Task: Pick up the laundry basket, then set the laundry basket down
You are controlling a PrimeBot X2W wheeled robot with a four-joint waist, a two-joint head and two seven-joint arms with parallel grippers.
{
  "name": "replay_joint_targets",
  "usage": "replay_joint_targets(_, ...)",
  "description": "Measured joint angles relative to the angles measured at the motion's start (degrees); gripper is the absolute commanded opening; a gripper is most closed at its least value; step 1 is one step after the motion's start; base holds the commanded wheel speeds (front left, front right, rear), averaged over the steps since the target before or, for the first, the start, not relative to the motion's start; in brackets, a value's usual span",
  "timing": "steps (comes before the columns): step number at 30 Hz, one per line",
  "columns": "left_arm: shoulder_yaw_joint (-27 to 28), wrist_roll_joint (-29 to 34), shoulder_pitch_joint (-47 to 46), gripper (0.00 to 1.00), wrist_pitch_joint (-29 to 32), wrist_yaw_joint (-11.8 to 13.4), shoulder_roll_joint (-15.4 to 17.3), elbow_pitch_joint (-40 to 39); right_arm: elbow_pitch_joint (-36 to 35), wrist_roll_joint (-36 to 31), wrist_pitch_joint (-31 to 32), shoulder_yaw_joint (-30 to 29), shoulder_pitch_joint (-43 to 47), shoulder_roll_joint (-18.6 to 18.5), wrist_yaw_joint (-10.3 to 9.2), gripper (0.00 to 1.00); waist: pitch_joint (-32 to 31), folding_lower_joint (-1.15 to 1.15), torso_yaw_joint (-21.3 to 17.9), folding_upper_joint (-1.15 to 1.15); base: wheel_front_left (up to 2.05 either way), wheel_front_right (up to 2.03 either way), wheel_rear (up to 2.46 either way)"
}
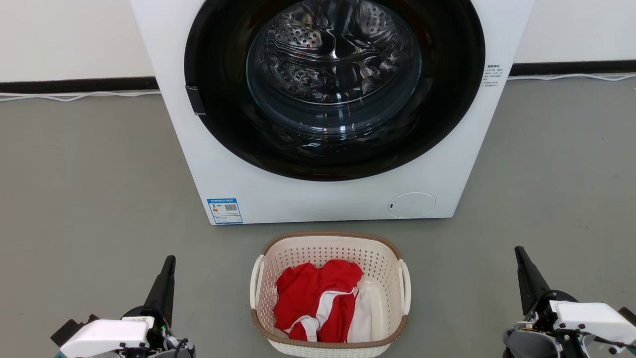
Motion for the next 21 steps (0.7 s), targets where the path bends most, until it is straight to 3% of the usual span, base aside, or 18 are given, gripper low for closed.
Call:
replay_joint_targets(4, 0.0, 0.0, 0.0, 0.0, 0.0, 0.0, 0.0, 0.0, 0.0, 0.0, 0.0, 0.0, 0.0, 0.0, 0.0, 0.0, 0.0, 0.0, 0.0, 0.0, 0.0, 0.0, 0.0)
replay_joint_targets(5, 0.0, 0.0, 0.0, 1.0, 0.0, 0.0, 0.0, 0.0, 0.0, 0.0, 0.0, 0.0, 0.0, 0.0, 0.0, 1.0, 0.0, 0.0, 0.0, 0.0, 0.0, 0.0, 0.0)
replay_joint_targets(21, -1.3, 0.5, 2.7, 1.0, -2.1, 0.0, -0.5, 2.6, 1.4, -1.4, -1.6, 1.7, 2.6, 0.5, -0.08, 1.0, 0.0, 0.02, -0.1, 0.0, 0.0, 0.0, 0.0)
